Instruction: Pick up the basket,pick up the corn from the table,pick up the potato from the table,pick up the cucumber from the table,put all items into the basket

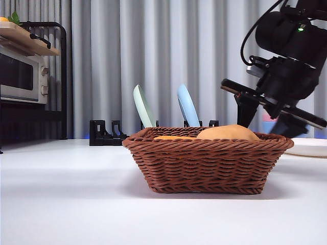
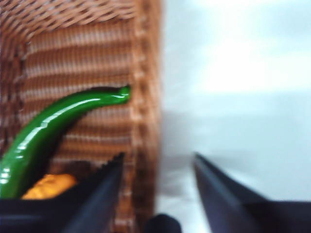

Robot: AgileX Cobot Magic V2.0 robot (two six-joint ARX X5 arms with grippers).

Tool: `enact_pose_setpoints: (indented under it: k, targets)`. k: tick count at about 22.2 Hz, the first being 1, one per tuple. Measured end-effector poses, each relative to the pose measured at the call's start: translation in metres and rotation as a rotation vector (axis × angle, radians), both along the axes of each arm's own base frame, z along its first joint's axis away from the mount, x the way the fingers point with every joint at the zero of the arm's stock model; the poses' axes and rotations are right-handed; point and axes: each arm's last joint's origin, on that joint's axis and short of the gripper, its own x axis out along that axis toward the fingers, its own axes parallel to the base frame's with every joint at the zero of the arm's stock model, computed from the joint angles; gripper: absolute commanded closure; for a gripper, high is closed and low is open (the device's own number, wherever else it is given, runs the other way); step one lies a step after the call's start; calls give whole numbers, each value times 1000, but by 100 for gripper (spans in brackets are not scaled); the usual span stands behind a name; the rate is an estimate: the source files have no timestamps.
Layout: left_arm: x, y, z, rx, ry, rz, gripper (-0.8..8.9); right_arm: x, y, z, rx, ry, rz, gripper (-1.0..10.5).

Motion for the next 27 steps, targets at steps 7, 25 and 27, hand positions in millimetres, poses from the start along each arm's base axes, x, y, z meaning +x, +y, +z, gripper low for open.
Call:
enact_pose_setpoints:
  k: [7, 25, 27]
  targets:
    - [4, 6, 1, 120, -116, 222, 257, -34, -20, 70, 19, -209, 21, 480]
    - [48, -13, -79, 364, -173, 234, 822, -122, -44, 146, -76, -554, 202, 959]
    - [49, -9, -96, 358, -157, 220, 822, -127, -46, 145, -79, -590, 208, 959]
